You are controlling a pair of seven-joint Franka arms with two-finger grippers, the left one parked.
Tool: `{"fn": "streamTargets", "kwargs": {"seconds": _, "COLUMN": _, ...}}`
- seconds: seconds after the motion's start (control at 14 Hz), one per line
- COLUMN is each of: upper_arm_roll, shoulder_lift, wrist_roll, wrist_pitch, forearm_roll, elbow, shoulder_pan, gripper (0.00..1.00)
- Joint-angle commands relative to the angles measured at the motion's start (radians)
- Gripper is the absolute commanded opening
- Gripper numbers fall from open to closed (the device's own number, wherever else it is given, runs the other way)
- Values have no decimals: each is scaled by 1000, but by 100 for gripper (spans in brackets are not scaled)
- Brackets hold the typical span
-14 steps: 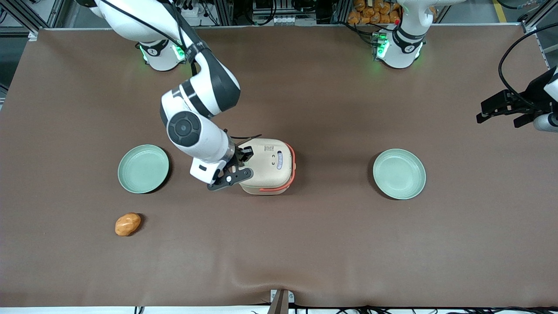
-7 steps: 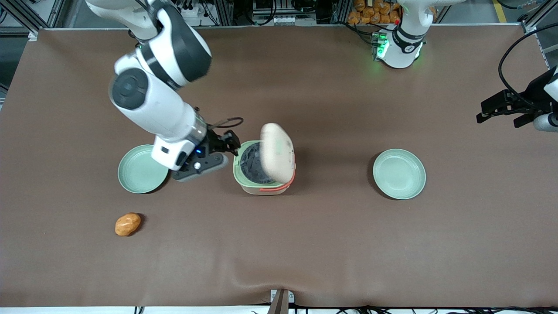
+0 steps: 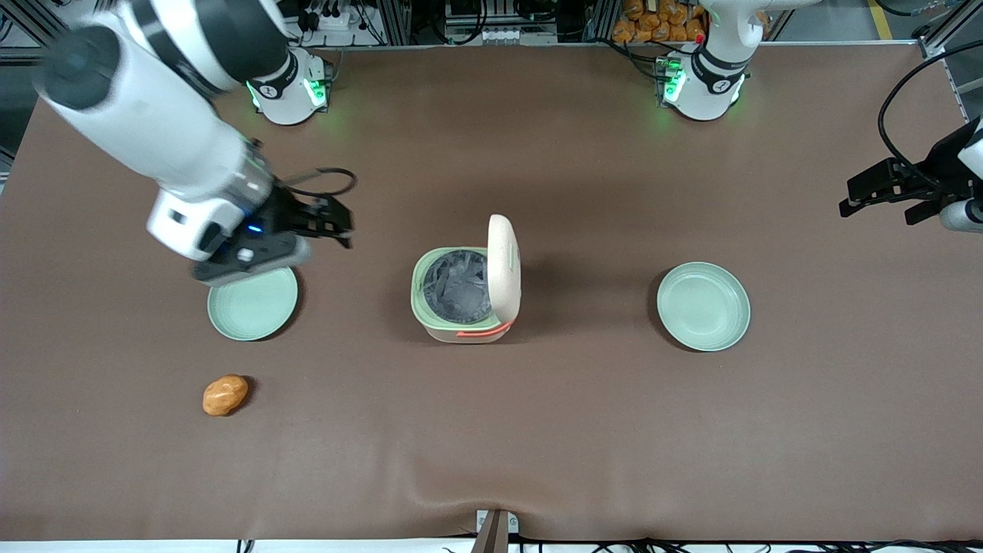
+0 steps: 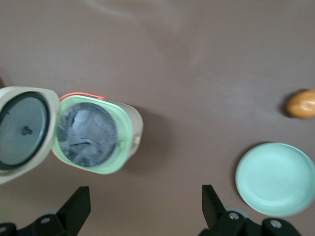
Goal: Press rice cooker button with right arm
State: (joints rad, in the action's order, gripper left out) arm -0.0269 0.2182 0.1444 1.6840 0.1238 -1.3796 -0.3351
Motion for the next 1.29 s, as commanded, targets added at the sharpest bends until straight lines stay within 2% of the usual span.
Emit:
{"fn": "streamTargets", "kwargs": {"seconds": 0.0, "upper_arm_roll": -67, "shoulder_lift": -92, "wrist_roll": -9, "wrist_pitch": -64, "forearm_roll": -16, "elbow": -33, "shoulder_pan": 145, "gripper": 100}}
{"fn": "streamTargets", "kwargs": {"seconds": 0.36, "upper_arm_roll": -59, "shoulder_lift": -183, "wrist_roll": -11, "wrist_pitch": -217, "forearm_roll": -26, "elbow": -56, "shoulder_pan": 290, "gripper": 100}}
{"fn": "streamTargets", "kwargs": {"seconds": 0.71, "upper_arm_roll": 28, "shoulder_lift": -209, "wrist_roll": -20, "wrist_pitch": -253, "forearm_roll": -110, "elbow": -91, "shoulder_pan": 286, "gripper": 100}}
{"fn": "streamTargets", "kwargs": {"seconds": 0.86, "upper_arm_roll": 60, "shoulder_lift": -209, "wrist_roll": -74, "wrist_pitch": -253, "forearm_roll": -115, "elbow": -98, "shoulder_pan": 286, "gripper": 100}}
{"fn": "streamTargets", "kwargs": {"seconds": 1.21, "upper_arm_roll": 64, "shoulder_lift": -209, "wrist_roll": -83, "wrist_pitch": -262, "forearm_roll": -115, "elbow": -107, "shoulder_pan": 286, "gripper": 100}}
